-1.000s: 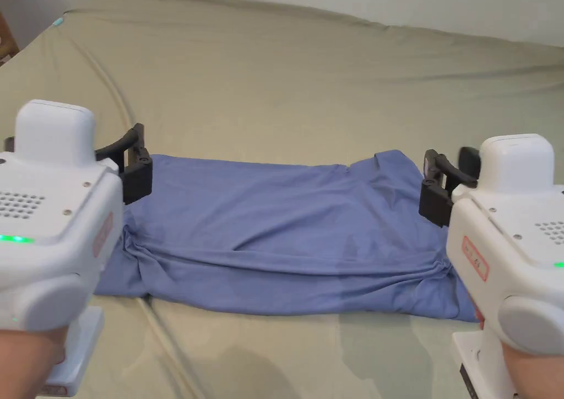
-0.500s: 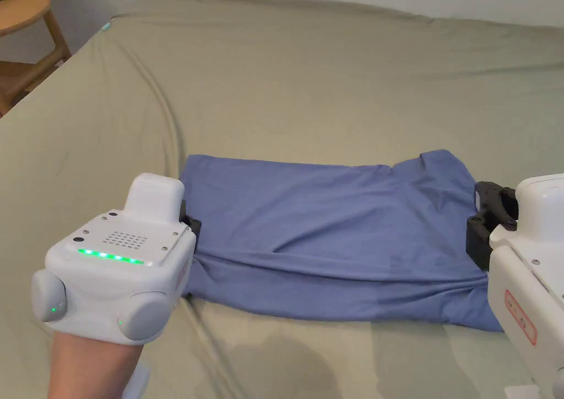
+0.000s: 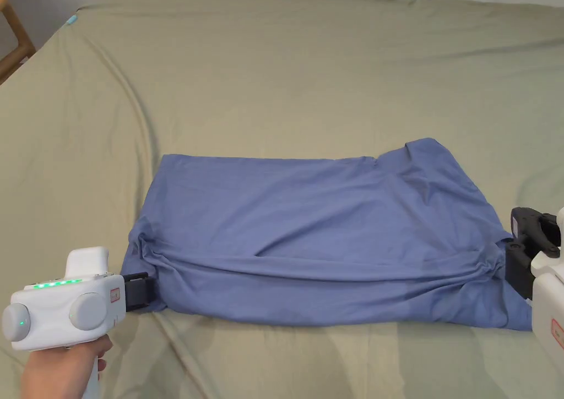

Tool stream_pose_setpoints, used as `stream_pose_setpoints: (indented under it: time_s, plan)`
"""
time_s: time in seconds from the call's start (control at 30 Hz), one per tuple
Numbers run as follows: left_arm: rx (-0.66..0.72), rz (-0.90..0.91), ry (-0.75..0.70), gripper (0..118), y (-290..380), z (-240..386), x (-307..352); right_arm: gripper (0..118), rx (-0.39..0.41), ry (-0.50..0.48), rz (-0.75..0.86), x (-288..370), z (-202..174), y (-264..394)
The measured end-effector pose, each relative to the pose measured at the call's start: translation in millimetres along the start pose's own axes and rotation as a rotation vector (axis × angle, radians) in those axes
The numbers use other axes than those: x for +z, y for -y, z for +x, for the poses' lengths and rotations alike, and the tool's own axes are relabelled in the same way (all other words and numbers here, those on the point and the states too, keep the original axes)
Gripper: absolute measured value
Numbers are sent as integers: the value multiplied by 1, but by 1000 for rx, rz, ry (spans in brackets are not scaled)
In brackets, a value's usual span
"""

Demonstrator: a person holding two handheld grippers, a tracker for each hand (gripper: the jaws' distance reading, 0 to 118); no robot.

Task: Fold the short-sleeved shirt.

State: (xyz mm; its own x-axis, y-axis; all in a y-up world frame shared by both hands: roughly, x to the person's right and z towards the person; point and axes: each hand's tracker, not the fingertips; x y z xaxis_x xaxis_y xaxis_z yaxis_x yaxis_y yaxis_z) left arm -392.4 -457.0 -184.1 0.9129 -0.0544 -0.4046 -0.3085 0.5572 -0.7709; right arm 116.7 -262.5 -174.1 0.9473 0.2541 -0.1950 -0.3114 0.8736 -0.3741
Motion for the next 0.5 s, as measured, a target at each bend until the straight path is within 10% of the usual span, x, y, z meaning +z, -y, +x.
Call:
stream_pose_setpoints:
  time_s: [0.2,0.3,0.33,0.5]
  plan:
    - [-101,-26,19,91,-3,24,-4,0,-8,2,-47,-4,8,9]
    - [-125,-26,80,42,-5,33,5,0,-13,3,-62,-6,11,11]
    - [-177,-12,72,7,-5,40,8,0,-15,6,-67,-7,13,12]
    - [-248,15,87,5,-8,44,22,0,-53,15,-102,-14,25,12]
